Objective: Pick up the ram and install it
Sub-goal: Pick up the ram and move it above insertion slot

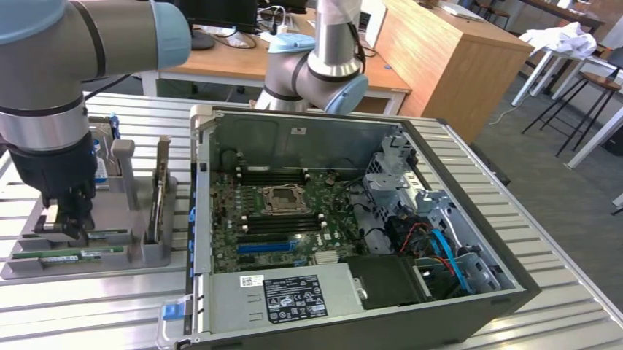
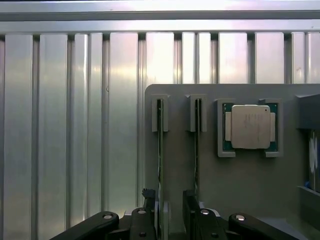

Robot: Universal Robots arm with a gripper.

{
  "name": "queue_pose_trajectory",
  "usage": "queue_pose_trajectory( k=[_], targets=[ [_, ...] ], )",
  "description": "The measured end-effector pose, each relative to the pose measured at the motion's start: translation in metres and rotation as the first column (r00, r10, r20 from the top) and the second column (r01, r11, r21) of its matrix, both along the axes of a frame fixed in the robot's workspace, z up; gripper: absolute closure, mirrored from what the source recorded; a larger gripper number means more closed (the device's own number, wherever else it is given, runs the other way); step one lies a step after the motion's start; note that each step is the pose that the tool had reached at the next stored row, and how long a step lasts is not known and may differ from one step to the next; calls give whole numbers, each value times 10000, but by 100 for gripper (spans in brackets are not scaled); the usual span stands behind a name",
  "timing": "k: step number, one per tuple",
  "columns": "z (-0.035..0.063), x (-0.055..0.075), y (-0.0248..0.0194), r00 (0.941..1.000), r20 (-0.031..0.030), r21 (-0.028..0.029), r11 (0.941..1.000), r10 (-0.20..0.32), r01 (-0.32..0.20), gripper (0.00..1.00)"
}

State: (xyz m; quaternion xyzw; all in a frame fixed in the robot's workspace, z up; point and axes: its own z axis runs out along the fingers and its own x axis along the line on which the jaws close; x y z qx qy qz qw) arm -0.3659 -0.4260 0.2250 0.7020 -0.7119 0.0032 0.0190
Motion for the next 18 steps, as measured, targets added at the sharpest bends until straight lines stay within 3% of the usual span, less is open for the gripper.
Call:
queue_pose_trajectory(
  k=[10, 15, 18],
  targets=[
    [-145, -6, -2, 10000, 0, 0, 10000, 82, -82, 64],
    [-152, -7, -6, 10000, 0, -1, 10000, 91, -91, 64],
    [-152, -7, -38, 10000, -1, 0, 10000, 92, -92, 64]
  ],
)
